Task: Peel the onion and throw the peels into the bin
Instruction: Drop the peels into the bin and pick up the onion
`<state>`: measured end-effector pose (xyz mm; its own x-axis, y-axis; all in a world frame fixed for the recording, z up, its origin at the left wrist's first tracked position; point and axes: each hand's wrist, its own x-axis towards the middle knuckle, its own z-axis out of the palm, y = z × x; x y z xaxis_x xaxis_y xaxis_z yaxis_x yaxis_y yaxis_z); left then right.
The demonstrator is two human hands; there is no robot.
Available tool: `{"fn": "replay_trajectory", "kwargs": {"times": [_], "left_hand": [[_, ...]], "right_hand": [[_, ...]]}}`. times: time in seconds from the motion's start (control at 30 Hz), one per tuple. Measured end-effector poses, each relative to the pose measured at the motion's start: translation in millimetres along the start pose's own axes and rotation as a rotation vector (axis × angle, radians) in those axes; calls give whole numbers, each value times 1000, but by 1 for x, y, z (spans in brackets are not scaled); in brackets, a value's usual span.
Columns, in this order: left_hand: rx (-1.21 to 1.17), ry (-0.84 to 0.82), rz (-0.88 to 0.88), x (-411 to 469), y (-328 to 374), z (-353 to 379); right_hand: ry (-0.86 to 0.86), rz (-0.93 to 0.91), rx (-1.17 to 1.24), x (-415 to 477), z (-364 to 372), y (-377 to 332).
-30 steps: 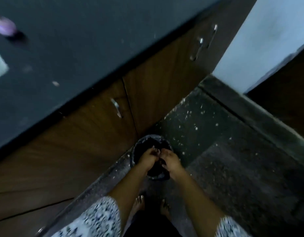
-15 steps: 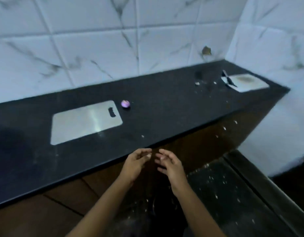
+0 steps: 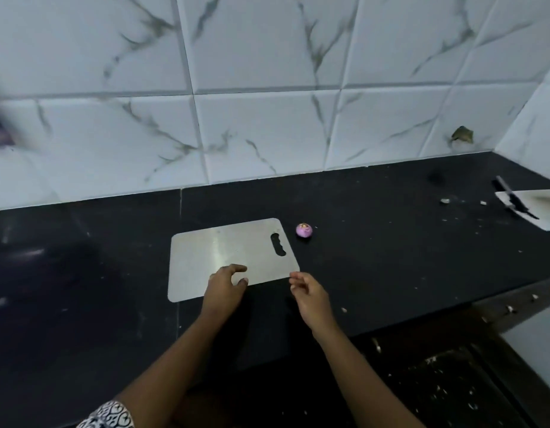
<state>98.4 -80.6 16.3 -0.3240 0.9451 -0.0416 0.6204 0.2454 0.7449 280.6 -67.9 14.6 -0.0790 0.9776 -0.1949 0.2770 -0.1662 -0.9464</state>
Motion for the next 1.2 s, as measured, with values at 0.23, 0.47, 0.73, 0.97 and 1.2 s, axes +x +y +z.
{"fn": "replay_trajectory", "kwargs": {"times": [0.23, 0.47, 0.73, 0.97, 1.2], "left_hand": [[496, -78, -10, 52, -45, 0], [591, -120, -46, 61, -59, 13], [638, -132, -44, 67, -54, 19], [645, -83, -33, 67, -55, 20], [592, -11, -79, 64, -51, 19]], "right_hand": [[-37, -327, -663, 56, 46, 5], [-213, -346, -1016, 107, 80, 4], [-171, -382, -871, 121, 68, 7], [324, -173, -685, 163, 1, 0], [163, -151, -618, 196, -14, -6]]}}
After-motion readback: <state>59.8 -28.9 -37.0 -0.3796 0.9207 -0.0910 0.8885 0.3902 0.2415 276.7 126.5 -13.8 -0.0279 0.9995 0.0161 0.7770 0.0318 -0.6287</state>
